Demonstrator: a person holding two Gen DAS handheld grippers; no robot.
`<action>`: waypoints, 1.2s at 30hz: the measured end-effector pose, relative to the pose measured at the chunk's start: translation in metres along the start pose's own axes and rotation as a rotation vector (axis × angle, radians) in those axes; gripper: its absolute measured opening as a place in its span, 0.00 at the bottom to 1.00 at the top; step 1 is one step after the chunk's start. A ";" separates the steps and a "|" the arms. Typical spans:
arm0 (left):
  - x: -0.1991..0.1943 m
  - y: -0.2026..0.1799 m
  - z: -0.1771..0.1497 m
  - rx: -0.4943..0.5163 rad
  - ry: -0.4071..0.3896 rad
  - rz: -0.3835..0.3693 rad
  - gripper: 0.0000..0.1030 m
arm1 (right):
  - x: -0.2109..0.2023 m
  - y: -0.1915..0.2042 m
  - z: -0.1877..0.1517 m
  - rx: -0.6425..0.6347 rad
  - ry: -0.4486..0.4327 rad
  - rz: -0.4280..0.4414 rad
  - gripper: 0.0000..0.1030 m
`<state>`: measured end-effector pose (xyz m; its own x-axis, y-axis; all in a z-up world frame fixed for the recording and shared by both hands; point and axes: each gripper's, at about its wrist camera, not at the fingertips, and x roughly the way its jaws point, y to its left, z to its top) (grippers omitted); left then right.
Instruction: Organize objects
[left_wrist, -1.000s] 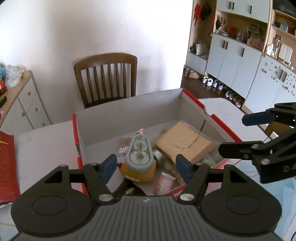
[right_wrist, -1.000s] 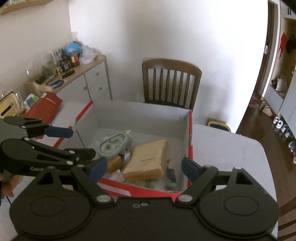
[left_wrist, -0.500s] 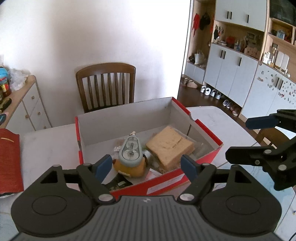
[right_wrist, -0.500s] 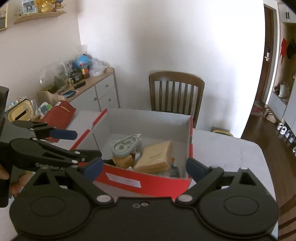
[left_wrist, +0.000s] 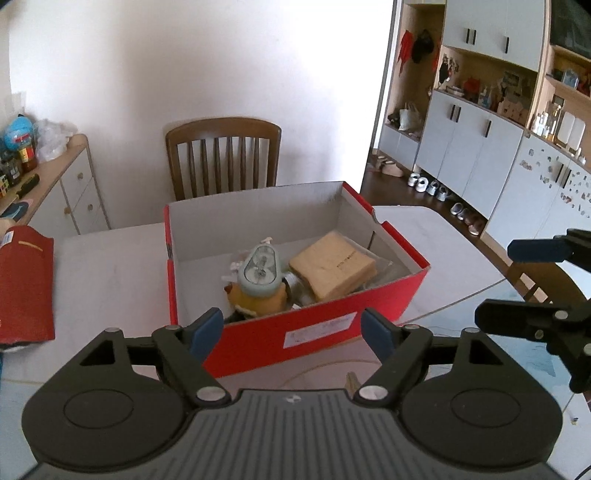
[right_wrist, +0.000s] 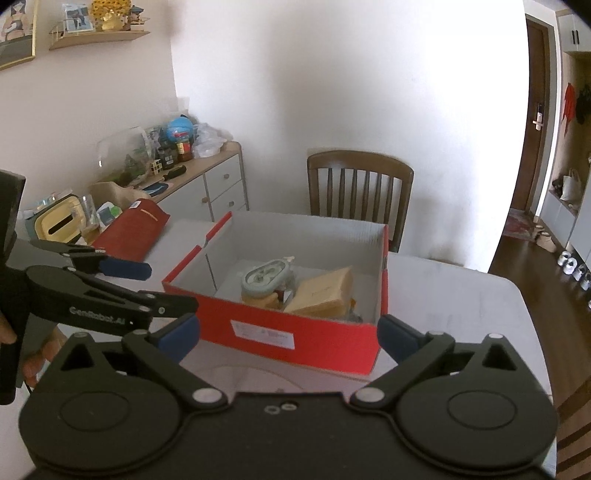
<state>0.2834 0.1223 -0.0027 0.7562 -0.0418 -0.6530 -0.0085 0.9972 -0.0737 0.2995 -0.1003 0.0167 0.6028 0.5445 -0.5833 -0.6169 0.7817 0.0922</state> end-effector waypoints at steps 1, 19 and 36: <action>-0.003 -0.001 -0.002 0.001 -0.002 0.000 0.86 | -0.002 0.000 -0.002 0.001 0.002 0.000 0.99; -0.046 -0.024 -0.022 0.031 -0.049 0.020 1.00 | -0.030 -0.004 -0.021 0.017 -0.003 0.016 0.99; -0.060 -0.031 -0.030 0.054 -0.078 0.061 1.00 | -0.037 -0.005 -0.028 0.040 0.004 0.012 0.99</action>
<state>0.2185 0.0924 0.0163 0.8038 0.0216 -0.5945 -0.0224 0.9997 0.0059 0.2660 -0.1326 0.0146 0.5936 0.5525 -0.5851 -0.6030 0.7869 0.1313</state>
